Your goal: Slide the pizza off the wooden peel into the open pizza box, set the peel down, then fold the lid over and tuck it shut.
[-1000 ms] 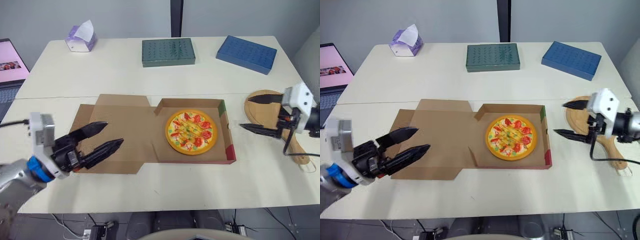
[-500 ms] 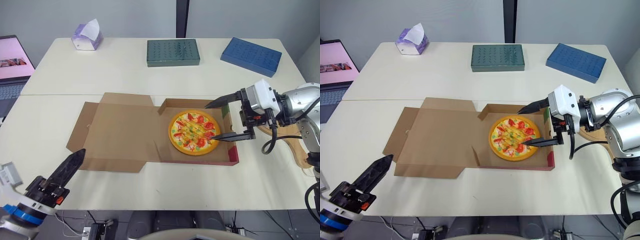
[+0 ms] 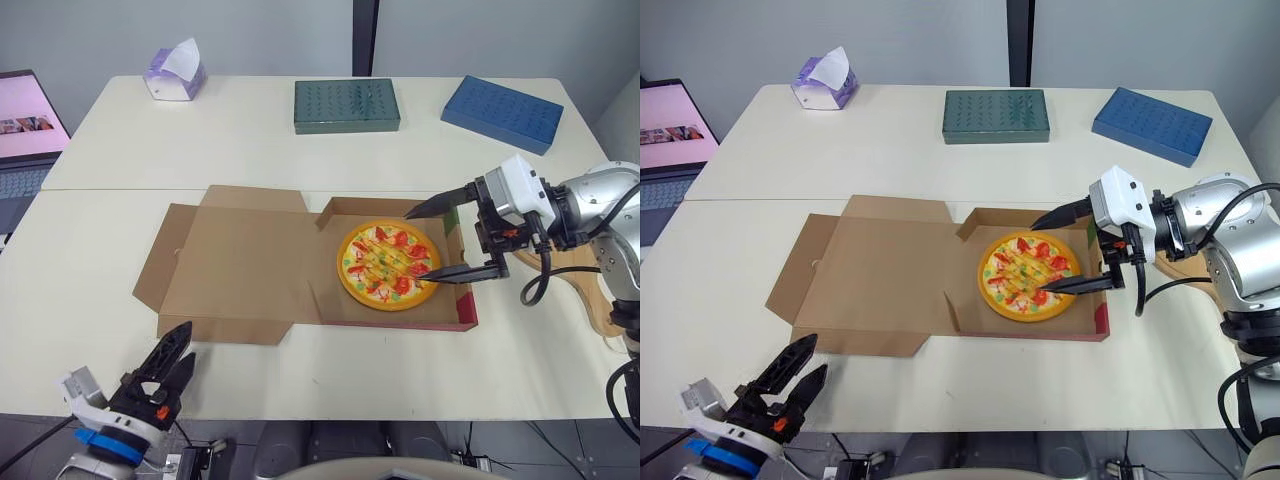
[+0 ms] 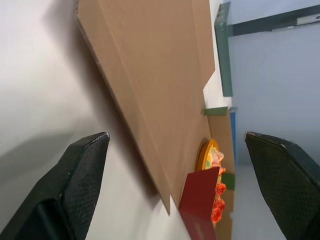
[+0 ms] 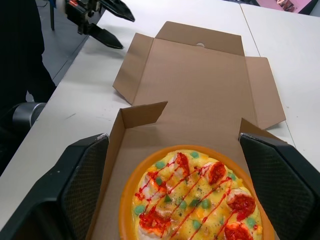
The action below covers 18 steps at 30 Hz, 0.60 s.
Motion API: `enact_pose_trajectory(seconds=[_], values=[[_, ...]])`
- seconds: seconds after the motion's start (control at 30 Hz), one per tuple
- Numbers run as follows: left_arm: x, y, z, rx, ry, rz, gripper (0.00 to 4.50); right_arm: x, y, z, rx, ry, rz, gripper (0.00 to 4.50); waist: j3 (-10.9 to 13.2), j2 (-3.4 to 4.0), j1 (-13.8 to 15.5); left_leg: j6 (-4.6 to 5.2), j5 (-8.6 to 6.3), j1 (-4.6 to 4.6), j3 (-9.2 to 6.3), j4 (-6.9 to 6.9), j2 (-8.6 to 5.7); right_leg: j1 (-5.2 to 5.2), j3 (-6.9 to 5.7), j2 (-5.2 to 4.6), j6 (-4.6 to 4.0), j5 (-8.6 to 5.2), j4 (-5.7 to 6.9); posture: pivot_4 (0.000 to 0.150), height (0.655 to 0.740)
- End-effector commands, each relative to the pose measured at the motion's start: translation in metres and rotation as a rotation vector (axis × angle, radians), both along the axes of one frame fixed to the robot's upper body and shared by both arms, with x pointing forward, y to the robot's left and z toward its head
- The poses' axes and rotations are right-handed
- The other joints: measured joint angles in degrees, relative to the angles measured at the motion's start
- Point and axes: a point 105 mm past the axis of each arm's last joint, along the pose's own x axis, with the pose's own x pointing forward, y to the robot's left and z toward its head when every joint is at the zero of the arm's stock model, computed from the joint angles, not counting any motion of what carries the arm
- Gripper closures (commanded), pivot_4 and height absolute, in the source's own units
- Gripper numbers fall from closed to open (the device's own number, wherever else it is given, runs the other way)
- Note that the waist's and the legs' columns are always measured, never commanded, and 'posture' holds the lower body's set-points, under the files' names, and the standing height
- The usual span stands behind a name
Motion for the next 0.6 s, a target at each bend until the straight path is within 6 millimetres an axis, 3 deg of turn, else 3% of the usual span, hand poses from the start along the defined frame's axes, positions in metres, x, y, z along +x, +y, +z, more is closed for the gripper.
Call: enact_pose_trajectory(seconds=[0.03,0.6], values=[[0.005,0.008,-0.002,0.0,0.0,0.042,0.0,-0.006,0.003,0.016,-0.003,-0.052,0.037,0.04,0.0,-0.07,0.0,0.0,0.0,0.0,-0.01,0.0,0.0,0.0,-0.01,0.0,0.0,0.0,0.0,0.15,0.74],[0.014,0.016,-0.009,-0.047,-0.06,0.14,0.0,-0.004,0.005,0.022,-0.028,-0.048,0.042,0.04,-0.1,-0.1,0.0,0.0,0.0,0.0,-0.01,-0.01,0.0,-0.01,-0.01,0.0,0.01,0.0,-0.01,0.15,0.74]])
